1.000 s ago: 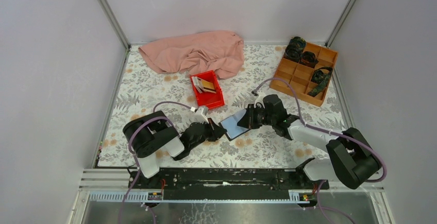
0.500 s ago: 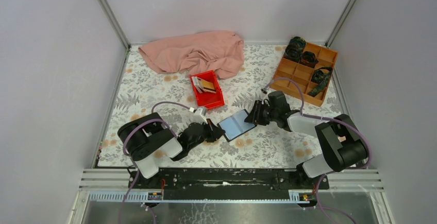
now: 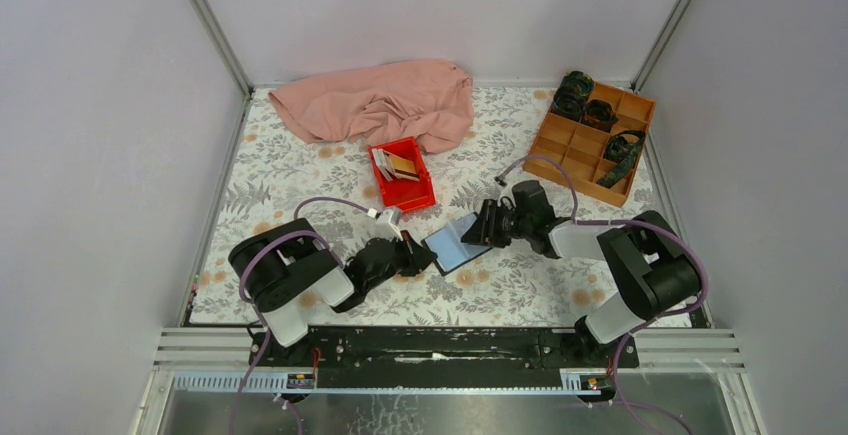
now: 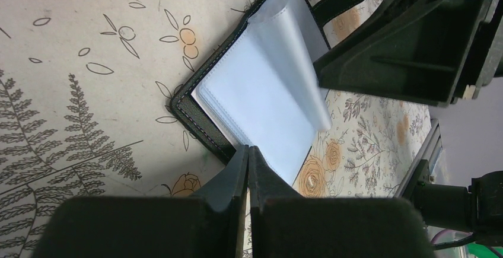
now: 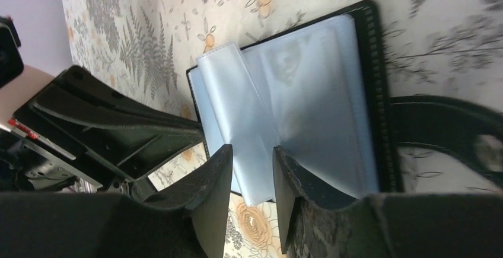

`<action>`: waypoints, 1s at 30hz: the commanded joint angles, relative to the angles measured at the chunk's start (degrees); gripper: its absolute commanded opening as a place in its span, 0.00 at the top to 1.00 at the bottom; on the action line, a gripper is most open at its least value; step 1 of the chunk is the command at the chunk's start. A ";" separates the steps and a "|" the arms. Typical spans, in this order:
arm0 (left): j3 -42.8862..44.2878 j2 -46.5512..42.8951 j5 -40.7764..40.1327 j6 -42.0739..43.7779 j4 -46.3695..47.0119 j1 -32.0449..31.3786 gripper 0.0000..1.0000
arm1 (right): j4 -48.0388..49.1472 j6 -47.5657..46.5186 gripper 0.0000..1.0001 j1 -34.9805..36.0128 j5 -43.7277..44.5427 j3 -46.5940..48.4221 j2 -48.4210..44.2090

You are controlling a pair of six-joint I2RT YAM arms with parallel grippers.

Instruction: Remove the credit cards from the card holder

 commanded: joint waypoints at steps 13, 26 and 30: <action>0.23 3.03 0.64 1.77 -4.71 0.42 0.95 | -7.90 -0.74 0.61 13.96 5.41 3.11 -9.90; -0.77 2.14 0.69 1.42 -4.42 0.41 0.96 | -13.81 -3.65 0.59 9.99 9.70 5.16 -11.27; -0.93 1.03 0.73 1.67 -5.06 0.41 0.96 | -13.08 -3.19 0.51 -0.60 5.62 2.81 -10.57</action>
